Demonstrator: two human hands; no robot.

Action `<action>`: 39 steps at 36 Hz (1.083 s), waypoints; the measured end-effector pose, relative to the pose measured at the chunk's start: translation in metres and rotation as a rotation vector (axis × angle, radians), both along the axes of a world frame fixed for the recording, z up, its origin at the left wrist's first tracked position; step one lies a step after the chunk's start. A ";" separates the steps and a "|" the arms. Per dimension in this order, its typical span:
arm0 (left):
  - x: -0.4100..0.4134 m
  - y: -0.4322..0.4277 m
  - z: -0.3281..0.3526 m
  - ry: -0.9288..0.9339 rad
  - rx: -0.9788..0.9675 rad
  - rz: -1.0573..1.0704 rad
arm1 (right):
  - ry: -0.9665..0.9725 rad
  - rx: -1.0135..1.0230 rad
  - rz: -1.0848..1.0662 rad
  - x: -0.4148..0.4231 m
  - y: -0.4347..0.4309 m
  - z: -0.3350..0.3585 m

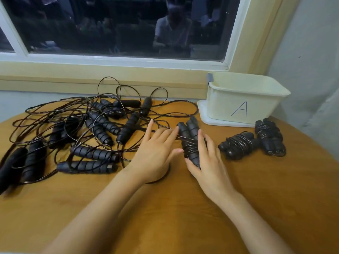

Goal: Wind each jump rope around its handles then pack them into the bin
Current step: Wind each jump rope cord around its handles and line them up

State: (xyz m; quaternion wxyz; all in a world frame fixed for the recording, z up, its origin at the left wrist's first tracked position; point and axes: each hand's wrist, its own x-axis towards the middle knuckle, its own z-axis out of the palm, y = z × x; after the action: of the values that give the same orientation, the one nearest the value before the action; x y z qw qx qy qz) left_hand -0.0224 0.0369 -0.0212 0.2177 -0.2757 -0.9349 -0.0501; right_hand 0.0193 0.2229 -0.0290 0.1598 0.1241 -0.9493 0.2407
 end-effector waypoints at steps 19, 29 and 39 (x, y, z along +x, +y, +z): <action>-0.031 0.038 -0.007 -0.547 1.076 -0.196 | 0.037 -0.653 0.204 -0.039 -0.004 -0.010; -0.027 0.032 -0.009 -0.877 1.394 -0.272 | -0.088 -0.776 0.272 -0.035 -0.013 -0.020; -0.015 0.037 -0.012 -0.846 1.440 -0.238 | -0.084 -0.560 0.068 -0.033 -0.017 -0.026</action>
State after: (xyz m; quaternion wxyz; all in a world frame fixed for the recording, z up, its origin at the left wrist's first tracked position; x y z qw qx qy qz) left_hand -0.0377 0.0740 -0.0329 -0.0347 -0.1243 -0.6422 -0.7556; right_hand -0.0137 0.2064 -0.0545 0.1404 0.0968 -0.8470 0.5035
